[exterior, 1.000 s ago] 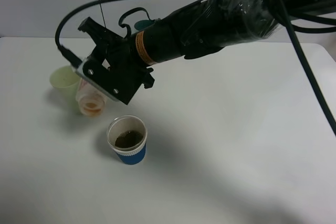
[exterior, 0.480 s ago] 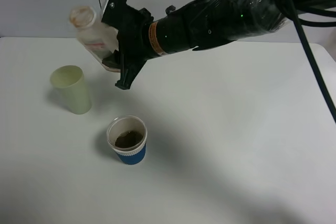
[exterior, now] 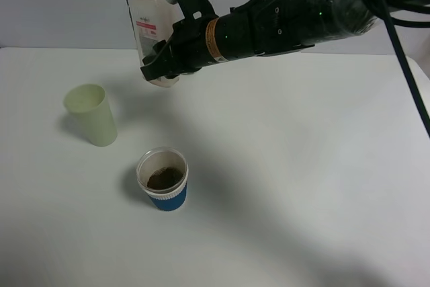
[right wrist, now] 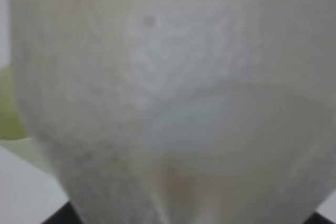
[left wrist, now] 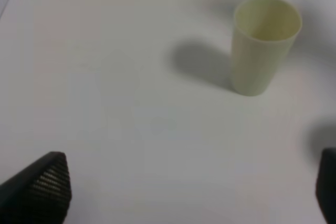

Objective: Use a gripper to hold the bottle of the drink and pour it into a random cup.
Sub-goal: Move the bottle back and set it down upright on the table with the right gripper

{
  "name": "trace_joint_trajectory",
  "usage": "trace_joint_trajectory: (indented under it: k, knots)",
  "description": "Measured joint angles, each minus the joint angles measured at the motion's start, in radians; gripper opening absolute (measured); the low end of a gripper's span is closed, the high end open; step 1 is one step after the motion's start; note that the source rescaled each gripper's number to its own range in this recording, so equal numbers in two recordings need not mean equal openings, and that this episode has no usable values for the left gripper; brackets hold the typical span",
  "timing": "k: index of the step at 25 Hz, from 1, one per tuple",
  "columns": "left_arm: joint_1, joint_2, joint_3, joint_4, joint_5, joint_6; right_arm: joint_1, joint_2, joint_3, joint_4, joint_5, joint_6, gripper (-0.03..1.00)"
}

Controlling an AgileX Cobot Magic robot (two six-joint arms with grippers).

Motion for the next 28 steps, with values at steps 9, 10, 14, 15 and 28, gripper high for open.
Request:
trace_joint_trajectory:
  k: [9,10,14,15,28]
  knots:
    - [0.000,0.000,0.000,0.000,0.000,0.000,-0.049,0.000,0.042,-0.006,-0.007,0.007,0.00]
    - [0.000,0.000,0.000,0.000,0.000,0.000,-0.055,0.000,0.056,-0.006,-0.007,0.007,0.00]
    - [0.000,0.000,0.000,0.000,0.000,0.000,-0.078,0.000,0.089,-0.008,-0.041,0.007,0.00]
    - [0.000,0.000,0.000,0.000,0.000,0.000,-0.083,0.000,0.089,-0.010,-0.055,0.007,0.00]
    - [0.000,0.000,0.000,0.000,0.000,0.000,-0.109,0.001,0.089,-0.196,-0.089,0.033,0.00]
